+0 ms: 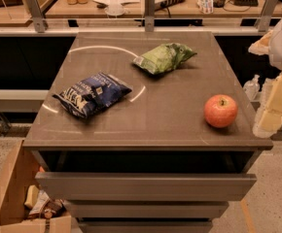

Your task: Pick green jalapeno chip bag

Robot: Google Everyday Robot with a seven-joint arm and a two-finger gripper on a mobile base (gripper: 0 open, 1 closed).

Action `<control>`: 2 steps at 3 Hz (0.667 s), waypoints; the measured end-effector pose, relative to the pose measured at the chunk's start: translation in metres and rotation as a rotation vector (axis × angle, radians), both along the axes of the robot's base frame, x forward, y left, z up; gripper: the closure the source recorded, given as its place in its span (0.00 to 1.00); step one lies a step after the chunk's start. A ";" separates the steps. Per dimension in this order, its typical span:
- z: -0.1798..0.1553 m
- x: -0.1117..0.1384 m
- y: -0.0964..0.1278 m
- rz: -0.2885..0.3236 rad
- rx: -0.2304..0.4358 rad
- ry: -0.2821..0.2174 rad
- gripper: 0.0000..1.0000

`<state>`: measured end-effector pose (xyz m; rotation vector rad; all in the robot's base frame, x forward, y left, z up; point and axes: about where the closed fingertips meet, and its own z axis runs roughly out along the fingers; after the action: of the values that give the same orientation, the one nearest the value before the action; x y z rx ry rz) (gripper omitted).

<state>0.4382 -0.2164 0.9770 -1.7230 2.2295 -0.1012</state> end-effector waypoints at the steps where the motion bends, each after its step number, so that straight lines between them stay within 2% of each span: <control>1: 0.000 0.000 0.000 0.000 0.000 0.000 0.00; 2: 0.003 0.015 -0.006 -0.050 0.093 -0.055 0.00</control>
Offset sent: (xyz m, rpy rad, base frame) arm 0.0327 -0.0091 0.0018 0.2012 -0.1033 -0.0909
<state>0.4529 -0.2226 0.9798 -1.5972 2.2025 -0.0555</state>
